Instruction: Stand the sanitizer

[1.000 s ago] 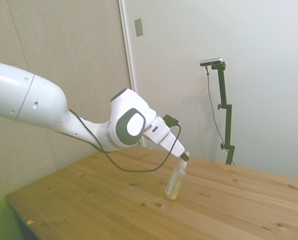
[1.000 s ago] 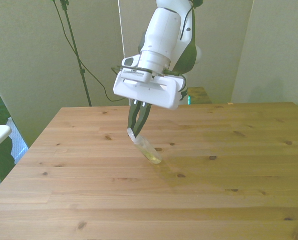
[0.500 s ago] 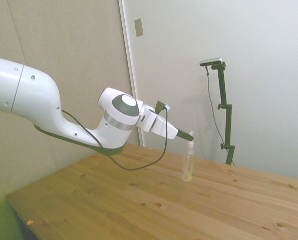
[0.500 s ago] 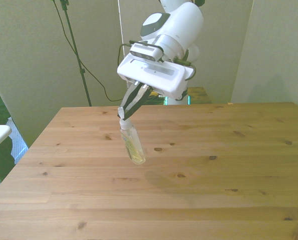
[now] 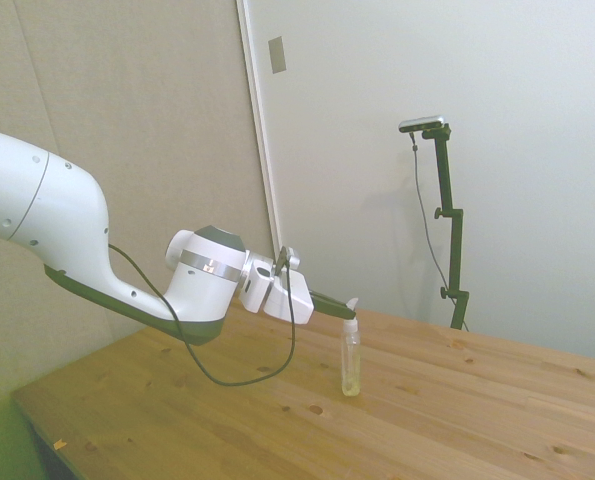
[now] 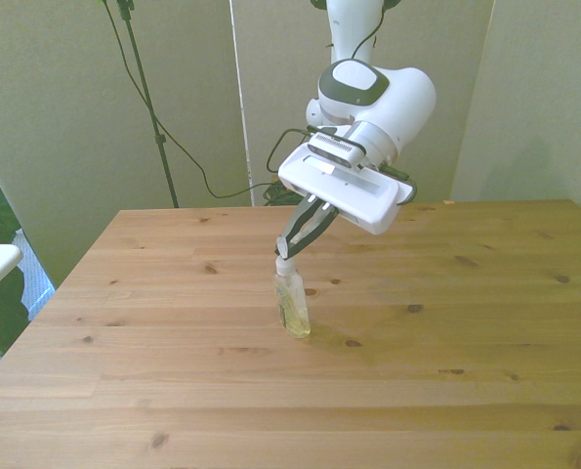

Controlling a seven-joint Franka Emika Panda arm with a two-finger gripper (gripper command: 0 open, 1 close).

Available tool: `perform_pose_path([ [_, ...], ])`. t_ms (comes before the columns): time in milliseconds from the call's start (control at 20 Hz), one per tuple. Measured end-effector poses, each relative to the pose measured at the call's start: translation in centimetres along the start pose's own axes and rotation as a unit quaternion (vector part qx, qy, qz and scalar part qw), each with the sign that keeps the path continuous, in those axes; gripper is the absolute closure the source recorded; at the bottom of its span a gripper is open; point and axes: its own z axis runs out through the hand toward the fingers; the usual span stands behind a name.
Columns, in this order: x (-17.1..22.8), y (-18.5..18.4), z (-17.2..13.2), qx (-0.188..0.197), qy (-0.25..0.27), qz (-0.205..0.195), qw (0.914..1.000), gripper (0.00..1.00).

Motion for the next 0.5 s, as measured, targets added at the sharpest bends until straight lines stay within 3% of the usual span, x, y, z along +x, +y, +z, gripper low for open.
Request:
perform_pose_path([
  [500,0.44,0.54,0.02,-0.005,-0.001,0.003,1.0000,0.00],
])
